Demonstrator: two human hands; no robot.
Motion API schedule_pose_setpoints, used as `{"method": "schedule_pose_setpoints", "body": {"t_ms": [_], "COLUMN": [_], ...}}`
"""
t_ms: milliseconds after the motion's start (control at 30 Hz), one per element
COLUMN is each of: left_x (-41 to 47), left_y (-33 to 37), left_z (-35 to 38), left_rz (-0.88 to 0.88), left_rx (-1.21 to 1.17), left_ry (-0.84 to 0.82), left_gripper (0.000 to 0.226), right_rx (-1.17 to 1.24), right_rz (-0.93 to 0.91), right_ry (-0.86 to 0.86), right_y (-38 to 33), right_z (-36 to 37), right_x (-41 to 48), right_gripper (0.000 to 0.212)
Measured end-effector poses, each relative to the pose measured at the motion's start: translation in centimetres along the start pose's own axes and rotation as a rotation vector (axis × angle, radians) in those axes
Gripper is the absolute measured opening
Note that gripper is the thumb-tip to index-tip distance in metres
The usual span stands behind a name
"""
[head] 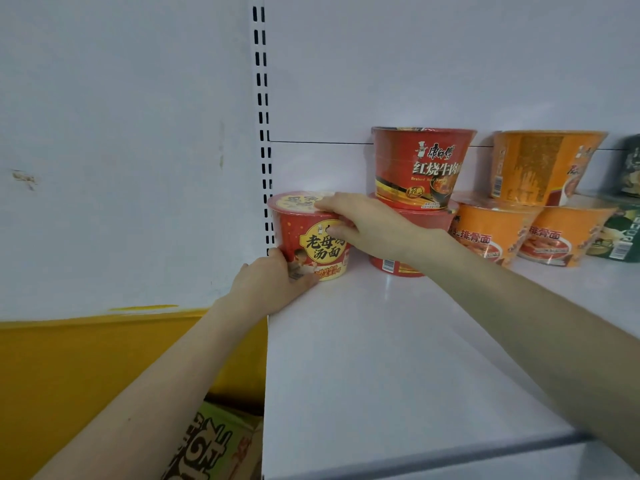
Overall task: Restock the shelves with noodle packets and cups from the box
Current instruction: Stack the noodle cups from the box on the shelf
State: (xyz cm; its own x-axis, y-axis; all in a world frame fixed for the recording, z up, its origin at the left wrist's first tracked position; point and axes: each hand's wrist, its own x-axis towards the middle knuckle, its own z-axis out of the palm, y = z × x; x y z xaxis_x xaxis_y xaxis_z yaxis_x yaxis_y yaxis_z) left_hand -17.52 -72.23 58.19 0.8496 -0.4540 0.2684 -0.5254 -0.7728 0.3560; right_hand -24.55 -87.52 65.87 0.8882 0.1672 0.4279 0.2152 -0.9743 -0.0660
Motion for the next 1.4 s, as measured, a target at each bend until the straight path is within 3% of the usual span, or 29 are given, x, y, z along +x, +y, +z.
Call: {"method": "schedule_pose_setpoints", "body": {"t_ms": [167,300,500,667,833,967,1100,1233,1300,1400], "left_x": [-2.6,-4.4,-5.0,-3.7,-2.2,-1.0,-1.4,-1.1,-0.5,0.4], "left_y": [1.6,3.1,6.4,9.6,13.1,14.9,16.3,17.1,17.5,18.7], "left_z": [-1.8,-2.5,-2.9,-2.4,-1.6,-0.7,0.2,0.9,1.5,2.1], "left_rz": [0.147,0.332,0.530,0.515,0.455,0.313,0.297,0.485,0.544,0.512], "left_rx": [0.389,0.296,0.216,0.175,0.109,0.171,0.366,0.465,0.505,0.563], "left_ry": [0.153,0.191,0.105,0.054,0.069,0.169,0.326,0.494,0.497,0.435], "left_gripper": [0.044,0.041,0.039,0.031,0.020,0.038,0.041,0.029,0.024,0.044], "right_rx": [0.048,0.141,0.151,0.115,0.194,0.294,0.340,0.398,0.436,0.478], "right_rz": [0.063,0.137,0.285,0.359,0.340,0.305,0.233,0.181,0.172,0.159], "right_ry": [0.278,0.472,0.560,0.576,0.395,0.279,0.444,0.538,0.607,0.679], "right_y": [-0.4,-0.1,2.5,6.2,9.1,10.7,11.9,12.3,12.4,12.7], "right_z": [-2.4,-3.6,-5.5,-8.0,-9.8,-9.4,-9.0,-9.3,-9.9,-11.7], "right_x": [-2.7,-5.7,-9.3,-9.6,-7.1,-5.1,-4.3,-4.1,-4.1,-4.3], "right_gripper": [0.036,0.026,0.025,0.038,0.067,0.081,0.056,0.043,0.040,0.039]}}
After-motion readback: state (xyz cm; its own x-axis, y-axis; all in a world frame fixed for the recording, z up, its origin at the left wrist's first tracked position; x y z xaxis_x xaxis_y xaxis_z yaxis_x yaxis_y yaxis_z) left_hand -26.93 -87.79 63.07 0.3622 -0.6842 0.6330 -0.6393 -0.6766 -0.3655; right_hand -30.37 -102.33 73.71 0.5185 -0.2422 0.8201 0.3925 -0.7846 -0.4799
